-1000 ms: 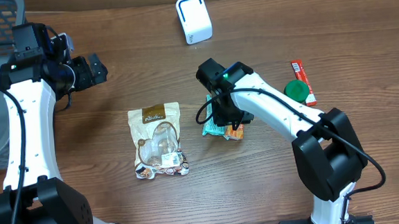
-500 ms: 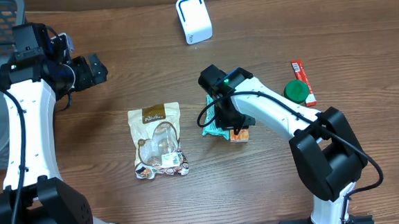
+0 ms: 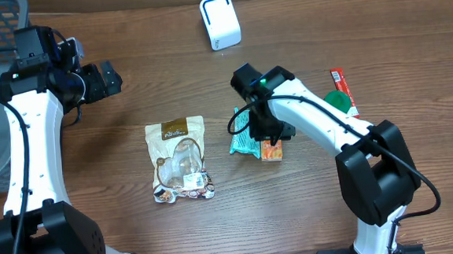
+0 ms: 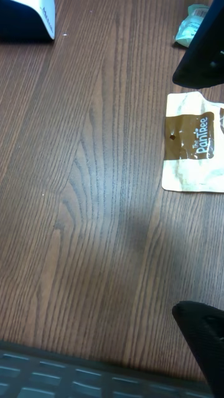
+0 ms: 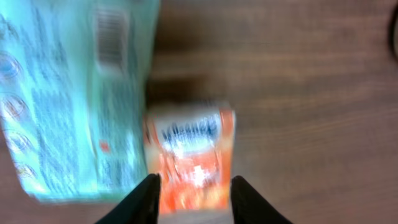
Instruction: Scan the item barcode
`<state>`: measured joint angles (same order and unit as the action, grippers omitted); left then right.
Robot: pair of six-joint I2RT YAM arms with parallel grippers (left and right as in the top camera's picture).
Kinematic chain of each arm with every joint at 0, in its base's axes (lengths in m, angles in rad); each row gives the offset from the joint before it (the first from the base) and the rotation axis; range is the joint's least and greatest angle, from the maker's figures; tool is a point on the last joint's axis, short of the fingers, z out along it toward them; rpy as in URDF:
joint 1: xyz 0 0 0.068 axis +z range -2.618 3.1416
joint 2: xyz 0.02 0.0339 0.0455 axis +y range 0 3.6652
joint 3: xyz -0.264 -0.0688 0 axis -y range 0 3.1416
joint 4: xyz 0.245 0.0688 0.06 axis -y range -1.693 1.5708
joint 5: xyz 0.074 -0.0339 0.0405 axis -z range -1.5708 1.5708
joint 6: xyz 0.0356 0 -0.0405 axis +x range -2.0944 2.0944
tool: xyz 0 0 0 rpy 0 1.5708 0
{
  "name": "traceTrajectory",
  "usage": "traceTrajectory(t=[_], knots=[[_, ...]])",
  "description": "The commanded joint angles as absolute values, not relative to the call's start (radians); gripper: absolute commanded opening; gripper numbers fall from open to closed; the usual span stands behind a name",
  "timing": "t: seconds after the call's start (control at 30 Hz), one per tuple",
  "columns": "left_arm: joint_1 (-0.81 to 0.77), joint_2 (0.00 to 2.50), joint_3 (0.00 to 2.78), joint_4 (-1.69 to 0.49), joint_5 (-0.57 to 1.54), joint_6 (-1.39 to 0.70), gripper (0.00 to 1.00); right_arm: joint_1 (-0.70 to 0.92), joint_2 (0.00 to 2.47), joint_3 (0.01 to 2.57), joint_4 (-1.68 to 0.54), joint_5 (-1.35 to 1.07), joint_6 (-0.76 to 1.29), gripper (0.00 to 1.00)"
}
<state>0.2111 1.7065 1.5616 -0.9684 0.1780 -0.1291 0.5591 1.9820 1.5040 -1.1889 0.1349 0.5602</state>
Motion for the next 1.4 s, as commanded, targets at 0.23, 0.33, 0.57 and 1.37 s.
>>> traceTrajectory(t=[0.23, 0.33, 0.57, 1.37], knots=[[0.209, 1.707, 1.564, -0.968, 0.172, -0.138, 1.00, 0.555, 1.958, 1.476, -0.920, 0.135, 0.474, 0.32], [0.209, 1.707, 1.564, -0.968, 0.172, -0.138, 1.00, 0.560, 1.960, 1.475, -0.909, 0.101, 0.474, 0.32], [0.209, 1.707, 1.564, -0.968, 0.172, -0.138, 1.00, 0.573, 1.960, 1.456, -0.912, 0.097, 0.502, 0.33], [0.209, 1.707, 1.564, -0.968, 0.172, -0.138, 1.00, 0.600, 1.937, 1.367, -0.765, -0.219, 0.414, 0.54]])
